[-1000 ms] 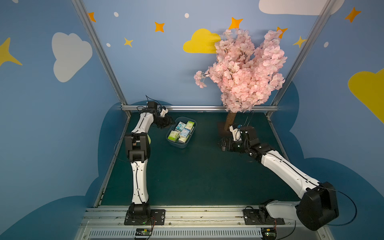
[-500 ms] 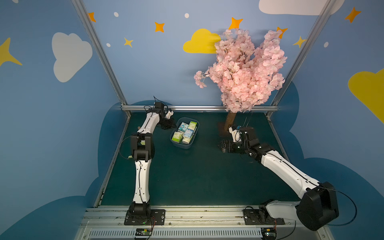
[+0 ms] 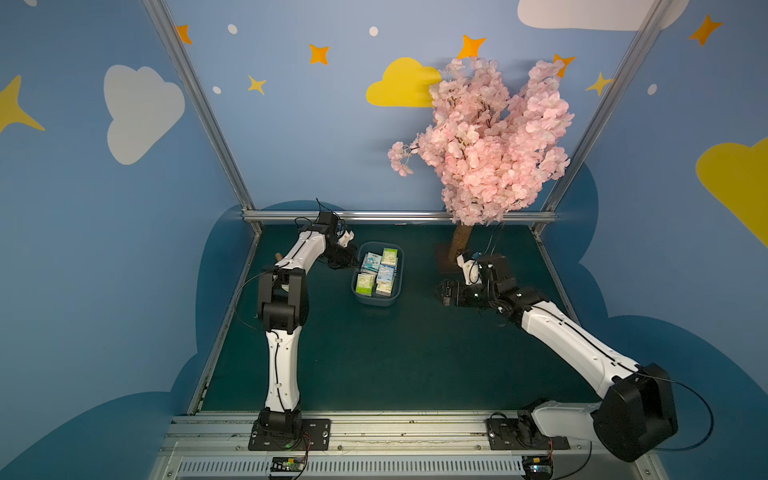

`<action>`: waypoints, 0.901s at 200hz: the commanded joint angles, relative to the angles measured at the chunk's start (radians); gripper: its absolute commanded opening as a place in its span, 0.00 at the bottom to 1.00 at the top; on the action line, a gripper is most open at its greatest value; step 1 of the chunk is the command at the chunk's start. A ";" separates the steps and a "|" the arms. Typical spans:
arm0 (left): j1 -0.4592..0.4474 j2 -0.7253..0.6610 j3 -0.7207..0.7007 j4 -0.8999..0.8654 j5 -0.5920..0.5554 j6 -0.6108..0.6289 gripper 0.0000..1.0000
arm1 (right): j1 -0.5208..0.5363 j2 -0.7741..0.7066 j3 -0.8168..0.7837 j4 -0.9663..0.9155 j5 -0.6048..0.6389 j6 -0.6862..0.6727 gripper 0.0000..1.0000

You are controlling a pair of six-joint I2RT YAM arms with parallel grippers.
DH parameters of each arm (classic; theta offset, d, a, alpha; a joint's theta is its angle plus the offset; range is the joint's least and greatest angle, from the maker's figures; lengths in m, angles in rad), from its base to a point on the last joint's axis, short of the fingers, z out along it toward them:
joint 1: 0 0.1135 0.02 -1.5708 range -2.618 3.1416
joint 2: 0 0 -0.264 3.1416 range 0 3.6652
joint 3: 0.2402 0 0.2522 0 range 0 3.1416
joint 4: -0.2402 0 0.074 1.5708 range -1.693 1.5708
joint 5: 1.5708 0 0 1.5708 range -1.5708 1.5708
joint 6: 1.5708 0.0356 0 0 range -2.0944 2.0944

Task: Take the pocket tissues out of the storage box
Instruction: Move the storage box to the center of the board.

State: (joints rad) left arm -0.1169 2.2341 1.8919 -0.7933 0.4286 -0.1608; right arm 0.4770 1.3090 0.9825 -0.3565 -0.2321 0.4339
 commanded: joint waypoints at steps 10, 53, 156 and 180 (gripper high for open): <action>-0.044 -0.135 -0.141 0.109 -0.036 -0.117 0.03 | 0.015 -0.010 -0.009 -0.001 0.031 0.051 0.98; -0.090 -0.240 -0.279 0.156 -0.102 -0.231 0.03 | 0.030 0.020 -0.013 0.012 0.051 0.114 0.98; -0.147 -0.289 -0.403 0.186 -0.186 -0.320 0.11 | 0.051 0.062 -0.001 0.010 0.049 0.122 0.98; -0.144 -0.302 -0.396 0.160 -0.224 -0.312 0.25 | 0.051 0.053 -0.001 0.000 0.055 0.119 0.98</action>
State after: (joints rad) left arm -0.2581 1.9697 1.4952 -0.6041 0.2440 -0.4740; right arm 0.5209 1.3666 0.9798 -0.3492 -0.1913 0.5537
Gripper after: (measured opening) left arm 0.187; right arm 0.982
